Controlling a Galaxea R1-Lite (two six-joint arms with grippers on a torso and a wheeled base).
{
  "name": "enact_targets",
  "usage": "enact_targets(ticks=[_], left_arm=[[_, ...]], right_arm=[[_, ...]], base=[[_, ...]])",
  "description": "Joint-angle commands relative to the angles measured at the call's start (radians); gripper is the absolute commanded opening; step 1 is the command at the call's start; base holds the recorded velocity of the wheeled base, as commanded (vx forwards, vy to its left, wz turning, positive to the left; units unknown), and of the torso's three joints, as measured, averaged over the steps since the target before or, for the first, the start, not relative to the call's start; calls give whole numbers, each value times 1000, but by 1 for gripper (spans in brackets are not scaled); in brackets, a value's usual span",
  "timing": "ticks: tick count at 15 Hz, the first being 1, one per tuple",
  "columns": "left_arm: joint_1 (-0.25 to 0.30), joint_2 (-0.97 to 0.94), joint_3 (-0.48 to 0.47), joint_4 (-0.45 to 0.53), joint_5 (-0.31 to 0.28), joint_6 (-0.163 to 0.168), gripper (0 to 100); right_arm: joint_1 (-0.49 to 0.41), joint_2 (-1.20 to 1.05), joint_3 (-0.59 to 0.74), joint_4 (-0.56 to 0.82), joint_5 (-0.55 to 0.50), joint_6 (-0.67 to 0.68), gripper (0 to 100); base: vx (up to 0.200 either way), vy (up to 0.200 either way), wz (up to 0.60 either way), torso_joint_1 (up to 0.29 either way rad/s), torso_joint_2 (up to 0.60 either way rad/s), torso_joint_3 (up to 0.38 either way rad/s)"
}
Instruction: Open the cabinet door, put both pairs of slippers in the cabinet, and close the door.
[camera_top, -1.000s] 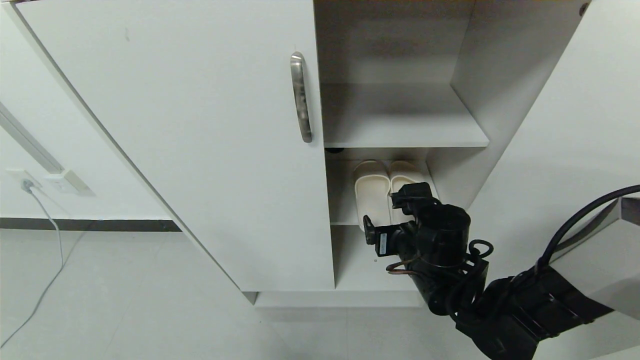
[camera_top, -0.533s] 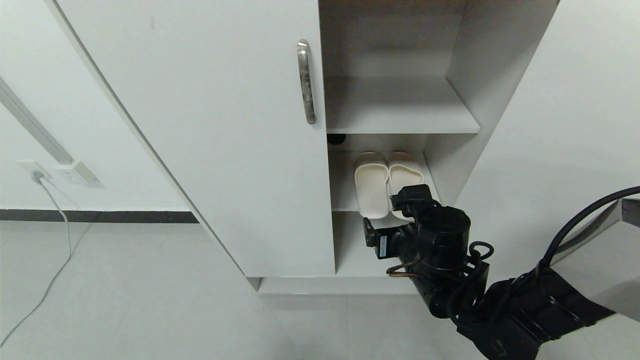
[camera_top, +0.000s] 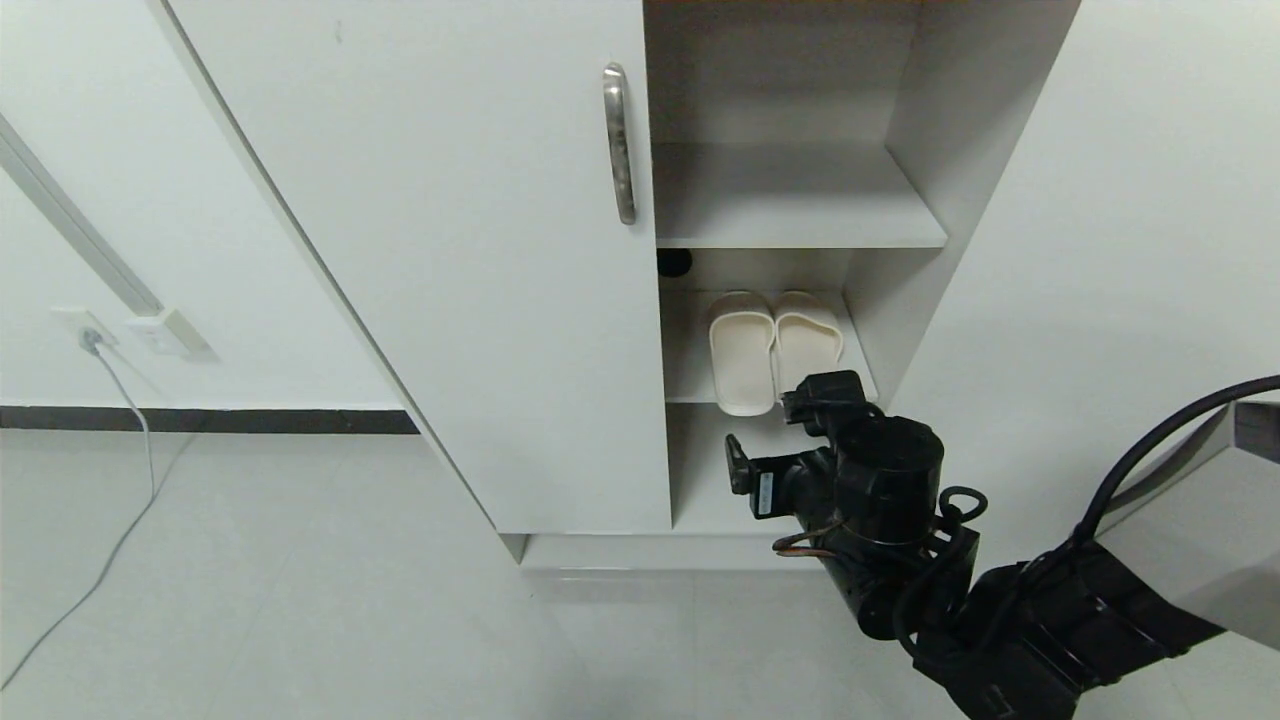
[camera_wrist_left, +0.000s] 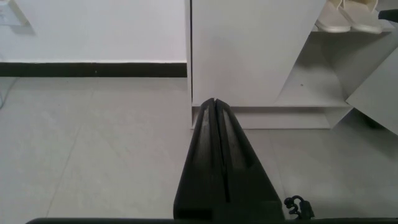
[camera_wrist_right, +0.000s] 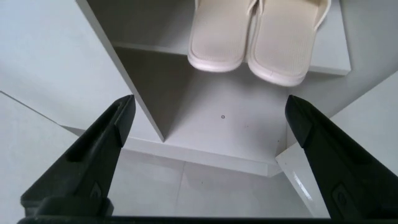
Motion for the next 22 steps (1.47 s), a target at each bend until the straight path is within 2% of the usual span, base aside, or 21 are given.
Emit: enact_targets(ticks=[1,10,22], left_arm=[[0,1,0,-1,-1,-1,0],[0,1,0,-1,-1,-1,0],[0,1,0,-1,-4,1,0]], right_arm=[[1,5,0,0,0,0,100],[1,5,9,-2,0,-2,100],[1,7,22,-2,0,-3,100]], base=[[0,0,0,0,0,0],[0,0,0,0,0,0],[0,0,0,1,2,189]])
